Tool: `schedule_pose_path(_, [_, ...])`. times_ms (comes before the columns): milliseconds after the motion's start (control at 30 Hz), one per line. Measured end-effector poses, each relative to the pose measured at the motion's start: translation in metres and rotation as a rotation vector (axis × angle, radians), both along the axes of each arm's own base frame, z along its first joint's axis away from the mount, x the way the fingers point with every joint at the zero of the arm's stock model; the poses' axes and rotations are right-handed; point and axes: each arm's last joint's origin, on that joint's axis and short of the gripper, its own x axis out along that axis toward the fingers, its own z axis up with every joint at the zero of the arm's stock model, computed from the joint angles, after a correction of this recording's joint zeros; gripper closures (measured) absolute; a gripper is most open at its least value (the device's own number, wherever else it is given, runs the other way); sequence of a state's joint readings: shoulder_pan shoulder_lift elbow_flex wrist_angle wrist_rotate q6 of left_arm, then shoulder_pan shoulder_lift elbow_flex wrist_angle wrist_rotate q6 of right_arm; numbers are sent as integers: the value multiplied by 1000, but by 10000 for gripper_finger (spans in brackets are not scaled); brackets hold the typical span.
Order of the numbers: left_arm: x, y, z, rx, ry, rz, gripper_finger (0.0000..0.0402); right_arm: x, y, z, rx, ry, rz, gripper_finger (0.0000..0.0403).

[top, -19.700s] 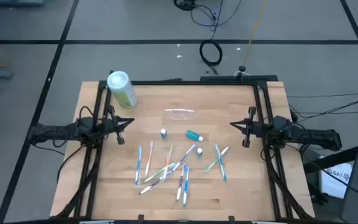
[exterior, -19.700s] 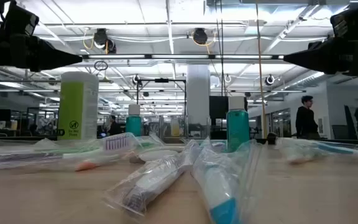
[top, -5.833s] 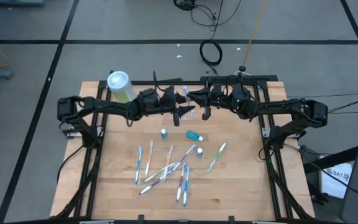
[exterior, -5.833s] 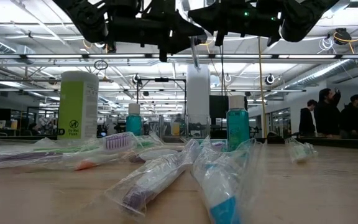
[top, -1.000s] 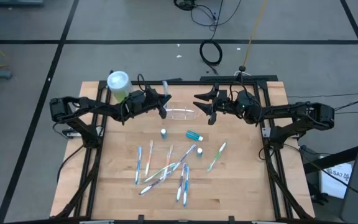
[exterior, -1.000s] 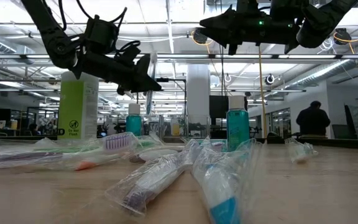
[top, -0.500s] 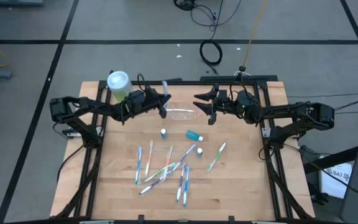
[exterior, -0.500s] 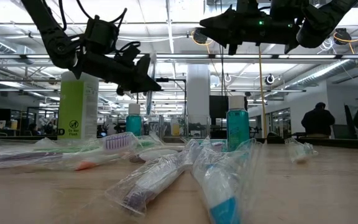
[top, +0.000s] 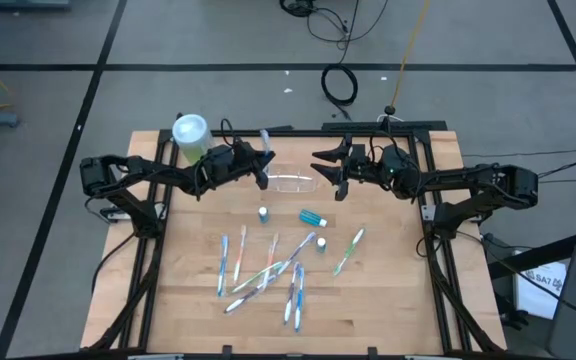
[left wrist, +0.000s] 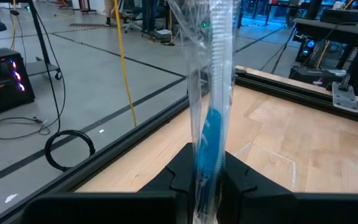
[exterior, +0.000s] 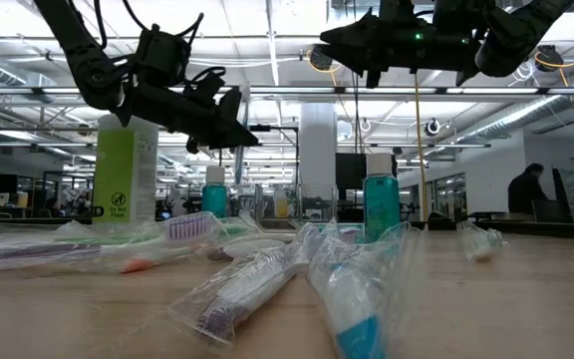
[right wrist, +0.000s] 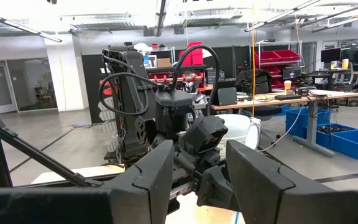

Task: Pick & Place toothbrushing station
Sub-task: Put the right blue toothbrush into the transparent organizer

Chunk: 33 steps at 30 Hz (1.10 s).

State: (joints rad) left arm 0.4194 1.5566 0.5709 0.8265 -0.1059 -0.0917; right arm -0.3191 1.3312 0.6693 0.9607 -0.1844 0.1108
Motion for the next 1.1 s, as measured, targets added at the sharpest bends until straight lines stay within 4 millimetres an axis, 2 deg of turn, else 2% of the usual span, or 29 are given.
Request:
schedule_pose_path(167, [0,0,0,0,-1,0,346,0,0,0,0,0,0,261])
schedule_pose_path(400, [0,0,-1,-21,3,3,273,0,0,0,-1,-2,0,261])
schedule_pose_path(567, [0,0,-2,-25,9,4,243,0,0,1,-3,-8,0,261])
schedule_pose_path(900, [-4,6,0,43,30,200,231,0,0,1,-2,-7,0,261])
schedule_pose_path(1100, [-4,9,7,65,-47,219,231,0,0,1,-2,-7,0,261])
